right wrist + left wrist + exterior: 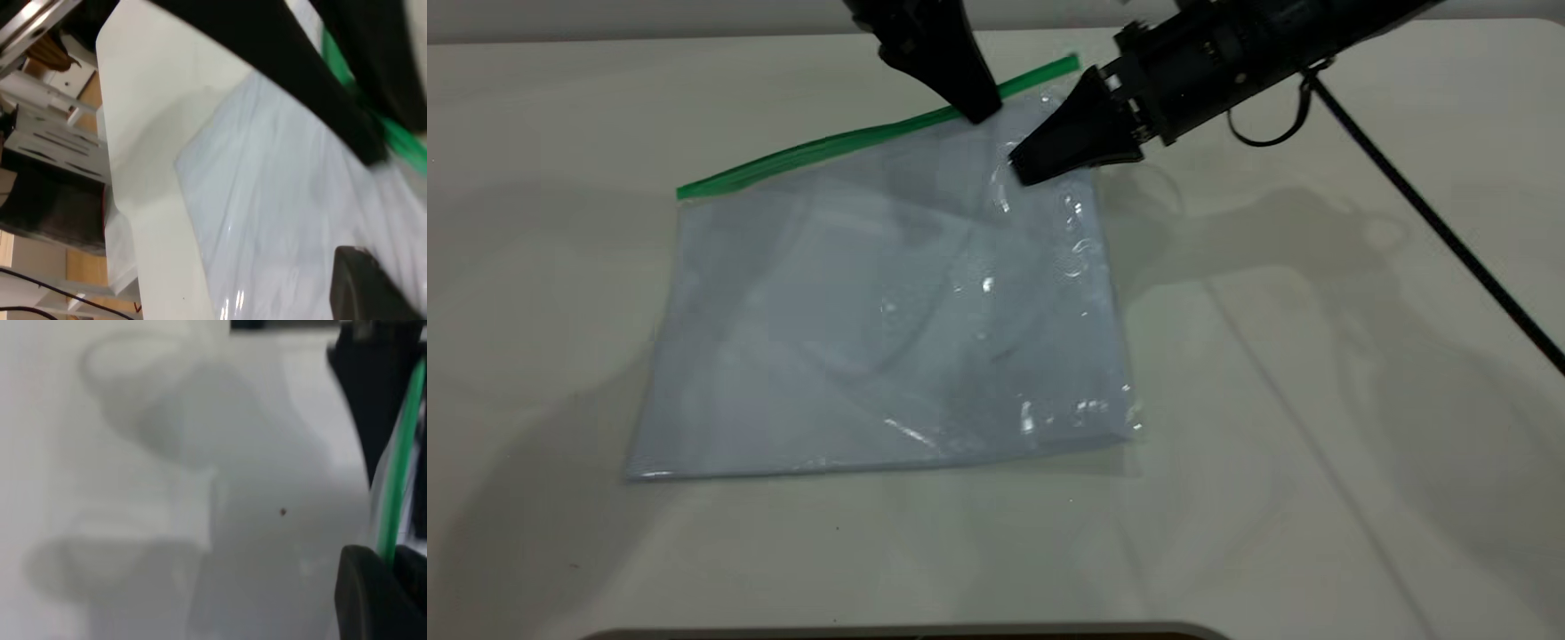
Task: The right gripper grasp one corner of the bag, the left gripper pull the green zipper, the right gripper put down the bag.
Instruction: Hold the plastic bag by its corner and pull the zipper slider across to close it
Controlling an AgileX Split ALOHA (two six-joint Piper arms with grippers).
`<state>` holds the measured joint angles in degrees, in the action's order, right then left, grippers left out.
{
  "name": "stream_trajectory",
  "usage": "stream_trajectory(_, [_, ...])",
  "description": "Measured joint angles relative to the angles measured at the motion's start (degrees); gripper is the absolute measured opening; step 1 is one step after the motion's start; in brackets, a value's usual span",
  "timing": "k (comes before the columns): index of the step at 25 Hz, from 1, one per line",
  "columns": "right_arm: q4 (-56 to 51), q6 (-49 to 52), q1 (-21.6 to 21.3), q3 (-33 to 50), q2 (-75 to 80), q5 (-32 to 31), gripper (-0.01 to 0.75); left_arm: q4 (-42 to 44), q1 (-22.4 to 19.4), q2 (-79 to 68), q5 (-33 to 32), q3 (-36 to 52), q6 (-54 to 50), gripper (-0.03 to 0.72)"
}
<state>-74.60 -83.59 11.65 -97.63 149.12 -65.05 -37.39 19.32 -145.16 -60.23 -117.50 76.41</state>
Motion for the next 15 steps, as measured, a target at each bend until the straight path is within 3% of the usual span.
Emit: stream_trajectory(15, [-0.9,0.4,-6.8,0.0,0.0,-3.2,0.034,3.9,-7.2,0.0,-4.8,0.0,-2.7,0.053])
